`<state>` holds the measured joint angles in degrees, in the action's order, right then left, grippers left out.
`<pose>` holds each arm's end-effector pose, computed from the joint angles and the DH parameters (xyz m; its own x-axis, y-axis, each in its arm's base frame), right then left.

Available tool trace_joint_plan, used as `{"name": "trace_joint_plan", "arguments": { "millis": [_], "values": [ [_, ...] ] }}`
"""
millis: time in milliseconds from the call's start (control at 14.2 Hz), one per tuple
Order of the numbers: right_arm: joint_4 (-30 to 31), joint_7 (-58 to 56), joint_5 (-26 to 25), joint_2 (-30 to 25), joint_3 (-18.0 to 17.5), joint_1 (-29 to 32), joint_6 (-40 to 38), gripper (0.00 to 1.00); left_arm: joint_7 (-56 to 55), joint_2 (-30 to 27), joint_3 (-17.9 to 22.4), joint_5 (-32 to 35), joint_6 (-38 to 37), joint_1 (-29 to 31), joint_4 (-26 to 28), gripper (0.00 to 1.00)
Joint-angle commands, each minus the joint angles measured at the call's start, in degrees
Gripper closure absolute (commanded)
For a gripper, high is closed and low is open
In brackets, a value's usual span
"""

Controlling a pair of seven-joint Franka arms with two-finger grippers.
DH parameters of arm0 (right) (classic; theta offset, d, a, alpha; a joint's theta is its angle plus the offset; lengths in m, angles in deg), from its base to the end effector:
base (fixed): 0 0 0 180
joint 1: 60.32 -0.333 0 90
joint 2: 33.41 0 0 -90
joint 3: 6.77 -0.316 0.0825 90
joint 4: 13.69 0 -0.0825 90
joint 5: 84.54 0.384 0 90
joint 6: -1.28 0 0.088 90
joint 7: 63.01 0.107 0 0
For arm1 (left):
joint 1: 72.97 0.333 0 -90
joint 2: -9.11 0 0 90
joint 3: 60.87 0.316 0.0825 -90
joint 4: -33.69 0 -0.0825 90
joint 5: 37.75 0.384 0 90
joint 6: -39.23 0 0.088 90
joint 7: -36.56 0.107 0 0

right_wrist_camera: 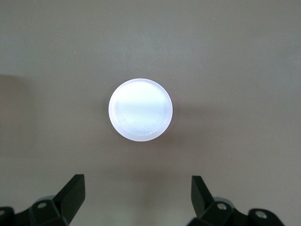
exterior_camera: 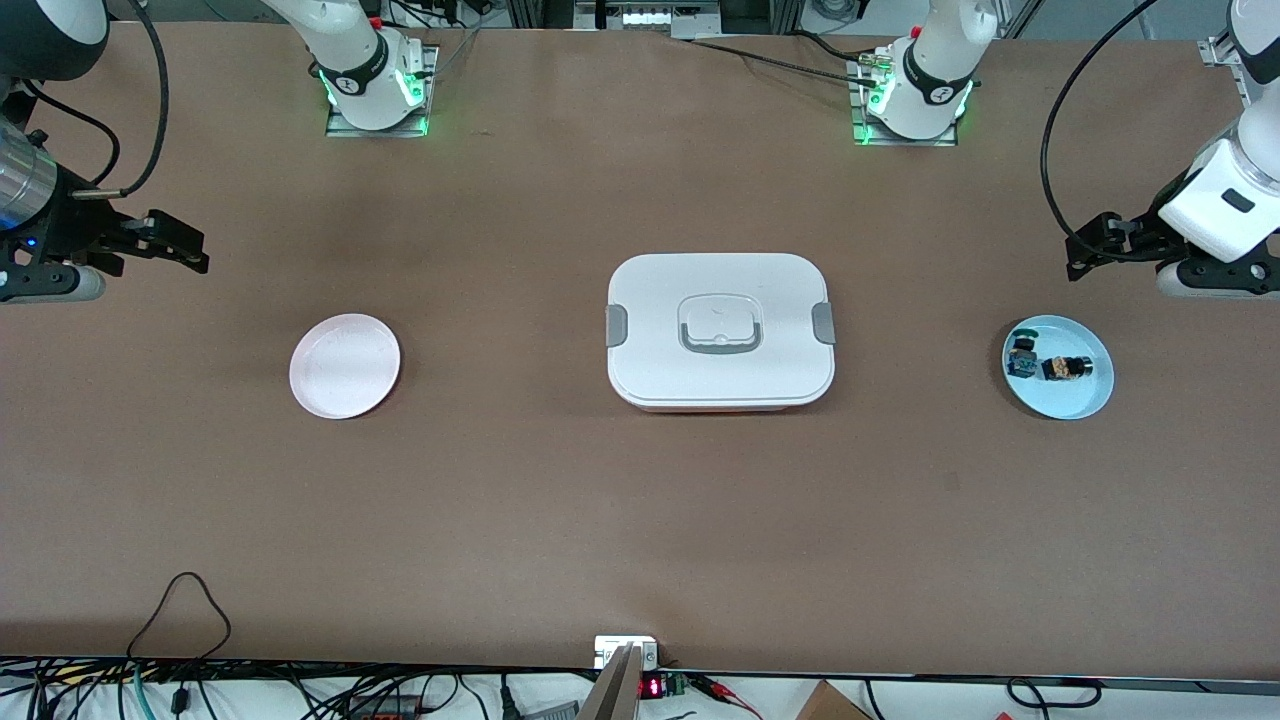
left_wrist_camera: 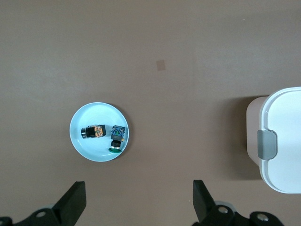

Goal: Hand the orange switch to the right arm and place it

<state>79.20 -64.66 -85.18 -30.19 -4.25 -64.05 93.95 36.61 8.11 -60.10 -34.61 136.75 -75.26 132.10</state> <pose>0.5720 0.0116 0.5730 0.9969 0.0503 -0.0603 0.0511 -0.9986 0.0118 0.5566 -0.0095 0.5760 0.9994 -0.0346 0.0017 -0.0344 -0.9979 -0.0541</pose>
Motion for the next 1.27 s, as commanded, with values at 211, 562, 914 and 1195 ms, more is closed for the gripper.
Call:
{"name": "trace_joint_plan", "arguments": {
  "millis": [211,562,914,1195],
  "values": [
    [-0.5,-0.1,-0.6,-0.4,-0.4,0.4,-0.7,0.00,-0.6,1.2,-0.2,-0.4,-1.5,0.1,-2.4,0.00],
    [-0.5,-0.1,-0.7,-0.4,-0.4,0.4,-0.6,0.00,-0.8,1.3,-0.2,-0.5,-2.3,0.2,-2.5,0.00],
    [-0.5,-0.1,-0.7,-0.4,-0.4,0.5,-0.5,0.00,-0.5,1.3,-0.2,-0.1,-4.1,0.1,-3.1,0.00],
    [-0.5,-0.1,-0.7,-0.4,-0.4,0.4,-0.5,0.00,-0.6,1.6,-0.2,-0.4,-4.3,0.2,-3.1,0.00]
  ]
}}
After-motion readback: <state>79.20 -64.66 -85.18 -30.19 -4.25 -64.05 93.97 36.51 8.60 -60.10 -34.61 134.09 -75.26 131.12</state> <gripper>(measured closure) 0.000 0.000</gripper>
